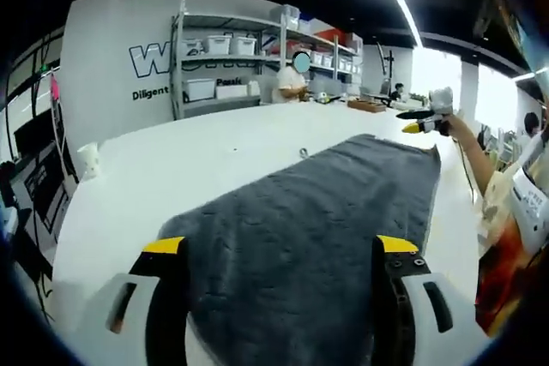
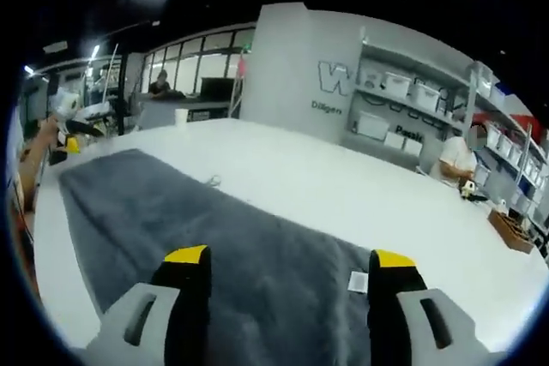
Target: Open the folded towel by lifting each exposed corner and separating the folded layers until the towel lies flat within the target outline without major curled edges
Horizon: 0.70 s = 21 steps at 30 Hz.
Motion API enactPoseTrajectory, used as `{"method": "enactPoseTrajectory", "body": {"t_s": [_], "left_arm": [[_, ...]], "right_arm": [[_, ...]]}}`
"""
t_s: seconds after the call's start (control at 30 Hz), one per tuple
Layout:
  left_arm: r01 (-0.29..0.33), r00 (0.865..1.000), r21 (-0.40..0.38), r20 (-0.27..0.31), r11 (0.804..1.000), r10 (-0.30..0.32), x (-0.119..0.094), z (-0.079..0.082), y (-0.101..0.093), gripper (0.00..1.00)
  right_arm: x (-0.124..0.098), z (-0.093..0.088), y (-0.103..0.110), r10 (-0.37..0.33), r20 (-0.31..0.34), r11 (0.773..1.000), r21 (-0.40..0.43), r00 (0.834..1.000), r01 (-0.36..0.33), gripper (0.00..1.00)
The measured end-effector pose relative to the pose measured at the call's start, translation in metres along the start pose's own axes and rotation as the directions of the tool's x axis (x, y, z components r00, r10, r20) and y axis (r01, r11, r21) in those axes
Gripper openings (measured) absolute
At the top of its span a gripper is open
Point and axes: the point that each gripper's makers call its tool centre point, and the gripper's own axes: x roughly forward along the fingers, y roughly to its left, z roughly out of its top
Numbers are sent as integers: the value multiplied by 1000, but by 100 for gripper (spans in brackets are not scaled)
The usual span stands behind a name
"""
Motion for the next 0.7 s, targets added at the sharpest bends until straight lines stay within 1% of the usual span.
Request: {"method": "enactPoseTrajectory", "body": {"t_s": [0.07,0.13,0.2,0.3,0.4,0.47,0.53,0.57,0.6,0.67,0.7], "left_arm": [[-14,1000,3,-6,1000,14,7,1,7,75],[-31,1000,-9,-2,999,31,14,5,16,68],[-37,999,-25,-1,999,37,20,7,22,61],[-36,999,-31,-5,999,35,29,9,27,50],[-44,999,-34,-7,998,44,37,12,36,44],[-62,998,-29,-18,998,62,42,11,43,40],[-79,997,-30,-28,996,79,48,9,52,37],[-81,996,-31,-29,996,80,48,8,53,36],[-80,996,-46,-35,996,79,53,6,56,36],[-67,997,-55,-43,996,65,58,3,56,36],[-62,997,-56,-47,996,60,60,1,56,36]], "right_arm": [[9,6,5,21,3,1000,-15,1000,-21,61],[18,12,12,48,8,999,-23,999,-47,56],[29,17,20,76,12,997,-25,997,-75,55],[46,21,31,113,3,993,-36,994,-113,53],[61,21,41,140,-17,989,-55,990,-140,48],[75,19,49,168,-38,983,-64,985,-170,46],[82,16,54,185,-52,979,-76,981,-189,44],[83,15,56,191,-60,977,-80,980,-195,44],[89,12,61,208,-79,972,-90,975,-215,43],[97,11,65,222,-82,970,-83,972,-229,41],[99,10,67,229,-83,969,-80,970,-235,39]]}}
